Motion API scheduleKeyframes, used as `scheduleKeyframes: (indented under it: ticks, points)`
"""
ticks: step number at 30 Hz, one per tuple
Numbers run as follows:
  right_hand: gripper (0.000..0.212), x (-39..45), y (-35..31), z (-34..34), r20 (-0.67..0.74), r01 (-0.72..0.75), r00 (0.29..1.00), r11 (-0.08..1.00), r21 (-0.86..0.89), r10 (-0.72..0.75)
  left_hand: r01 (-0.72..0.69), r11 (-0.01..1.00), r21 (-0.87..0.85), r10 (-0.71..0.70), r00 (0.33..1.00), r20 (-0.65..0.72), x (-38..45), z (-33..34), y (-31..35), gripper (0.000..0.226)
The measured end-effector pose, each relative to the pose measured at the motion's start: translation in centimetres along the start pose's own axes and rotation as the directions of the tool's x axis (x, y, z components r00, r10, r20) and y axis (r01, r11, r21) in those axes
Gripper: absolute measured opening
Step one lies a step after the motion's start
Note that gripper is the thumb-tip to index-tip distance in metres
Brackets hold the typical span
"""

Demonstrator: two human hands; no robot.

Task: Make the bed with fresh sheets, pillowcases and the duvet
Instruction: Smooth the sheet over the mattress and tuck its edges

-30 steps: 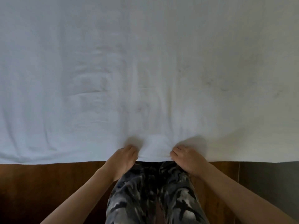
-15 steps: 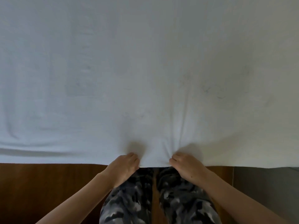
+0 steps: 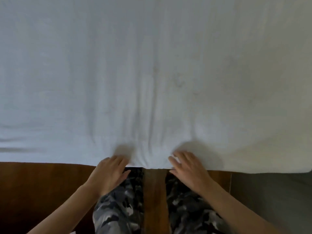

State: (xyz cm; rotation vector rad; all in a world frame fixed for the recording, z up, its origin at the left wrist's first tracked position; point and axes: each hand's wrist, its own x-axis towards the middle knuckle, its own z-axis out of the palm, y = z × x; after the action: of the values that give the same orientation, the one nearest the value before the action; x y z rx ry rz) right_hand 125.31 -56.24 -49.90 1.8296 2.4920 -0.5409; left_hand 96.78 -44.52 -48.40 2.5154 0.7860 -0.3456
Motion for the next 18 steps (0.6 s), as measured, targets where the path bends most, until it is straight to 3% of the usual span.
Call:
scheduleKeyframes:
  ticks: [2,4,8,10,14,18]
  points:
    - [0.02,-4.5,4.4,-0.1,-0.056,-0.053,0.997,0.996,-0.072,0.049,-0.051,0.999,-0.001,0.051,0.997,-0.064,2.3,0.8,4.6,0.028]
    - [0.025,-8.6,9.0,-0.6,-0.102,-0.115,0.989,0.989,-0.095,0.105,-0.072,0.997,0.005,0.072,0.991,-0.117,5.7,1.4,9.8,0.036]
    - [0.056,-13.1,15.6,-2.2,-0.019,-0.124,0.992,0.985,-0.121,0.122,0.028,1.0,0.003,-0.027,0.989,-0.147,12.3,2.4,16.8,0.039]
    - [0.056,-13.4,17.1,-2.4,0.043,-0.127,0.99,0.987,-0.098,0.132,0.048,0.999,0.006,-0.047,0.993,-0.108,14.0,3.1,17.7,0.031]
    - [0.01,-12.6,17.3,-1.9,0.033,-0.017,0.999,1.0,-0.025,0.018,-0.111,0.992,0.055,0.113,0.993,-0.026,14.4,3.8,17.2,0.028]
    - [0.03,-12.1,17.5,-2.1,0.115,-0.045,0.993,0.996,0.082,0.035,-0.099,0.995,-0.017,0.1,0.994,0.032,15.0,3.0,16.9,0.028]
